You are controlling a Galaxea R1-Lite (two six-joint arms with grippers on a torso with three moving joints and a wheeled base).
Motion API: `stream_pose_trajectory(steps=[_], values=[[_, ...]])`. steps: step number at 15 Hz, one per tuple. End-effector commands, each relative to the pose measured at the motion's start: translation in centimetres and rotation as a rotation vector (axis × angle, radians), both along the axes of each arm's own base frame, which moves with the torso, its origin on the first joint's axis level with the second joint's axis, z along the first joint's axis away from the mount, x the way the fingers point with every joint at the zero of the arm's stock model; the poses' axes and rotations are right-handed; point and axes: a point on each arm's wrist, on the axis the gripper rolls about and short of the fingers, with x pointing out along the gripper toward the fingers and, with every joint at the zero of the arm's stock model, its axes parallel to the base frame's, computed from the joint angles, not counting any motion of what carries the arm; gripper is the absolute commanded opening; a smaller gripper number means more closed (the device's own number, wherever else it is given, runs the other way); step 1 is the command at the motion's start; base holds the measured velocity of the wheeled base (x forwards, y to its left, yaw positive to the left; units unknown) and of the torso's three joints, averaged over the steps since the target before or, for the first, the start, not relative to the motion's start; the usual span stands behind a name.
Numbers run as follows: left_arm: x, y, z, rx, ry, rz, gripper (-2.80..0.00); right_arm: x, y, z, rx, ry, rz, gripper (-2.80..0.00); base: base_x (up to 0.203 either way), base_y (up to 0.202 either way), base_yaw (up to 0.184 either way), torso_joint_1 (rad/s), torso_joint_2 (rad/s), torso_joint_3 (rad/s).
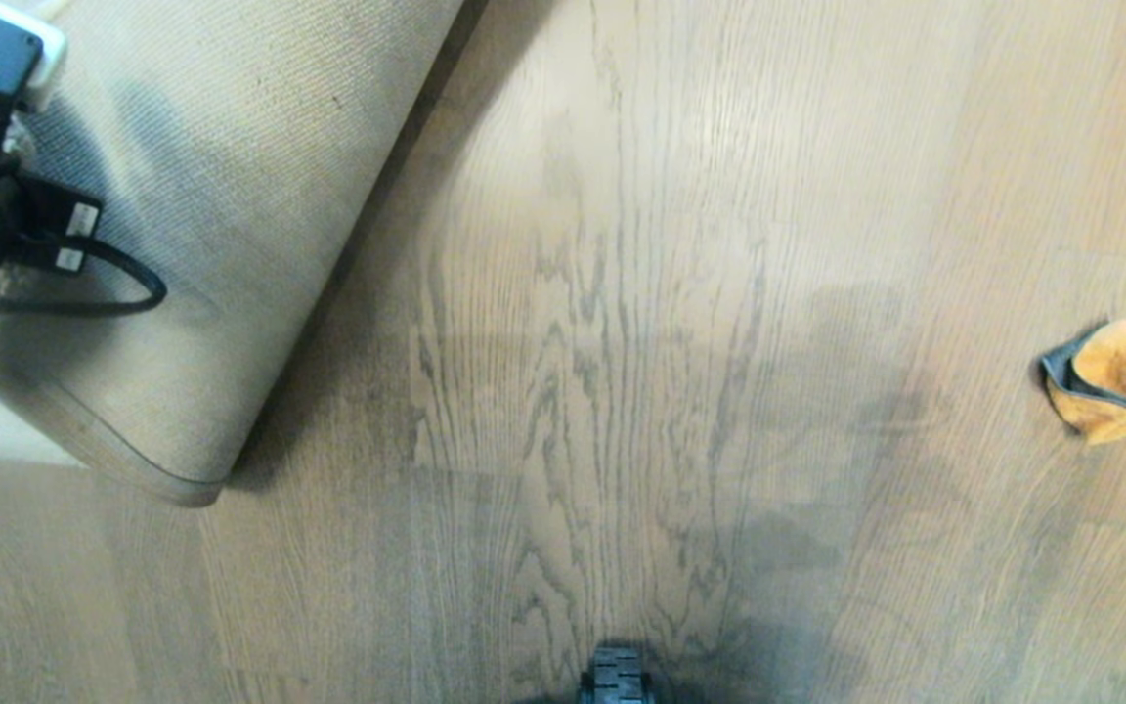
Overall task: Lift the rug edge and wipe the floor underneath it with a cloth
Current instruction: Lay down the carpet
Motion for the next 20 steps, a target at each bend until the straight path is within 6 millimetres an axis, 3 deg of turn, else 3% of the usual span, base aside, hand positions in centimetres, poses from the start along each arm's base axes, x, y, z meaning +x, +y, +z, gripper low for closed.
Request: stream_pose_trajectory(steps=[1,4,7,11,20], values=[[-0.1,0.0,0.1,0.002,-0.002,0.002,-2.8,-1.3,0.5,-1.3,-0.071,-0.01,-0.047,-2.8,0.0,0.0,0.0,0.0,0.0,0.0],[-0.1,-0.1,0.1,0.002,-0.002,-0.002,-2.8,-1.9,0.6,-3.6,-0.136,0.046,-0.148,-2.8,0.0,0.0,0.0,0.0,0.0,0.0],[-0.2,-0.1,0.1,0.002,-0.004,-0.002,-2.8,-2.5,0.8,-7.2,-0.106,0.117,-0.18,-2.8,0.0,0.0,0.0,0.0,0.0,0.0],[-0.5,-0.4,0.2,0.002,-0.006,-0.015,-2.8,-3.5,1.2,-9.2,-0.035,0.302,-0.234,-2.8,0.0,0.0,0.0,0.0,0.0,0.0],[-0.4,-0.7,-0.1,0.003,0.002,-0.024,-2.8,-3.7,1.3,-9.5,0.035,0.316,-0.232,-2.8,0.0,0.0,0.0,0.0,0.0,0.0]])
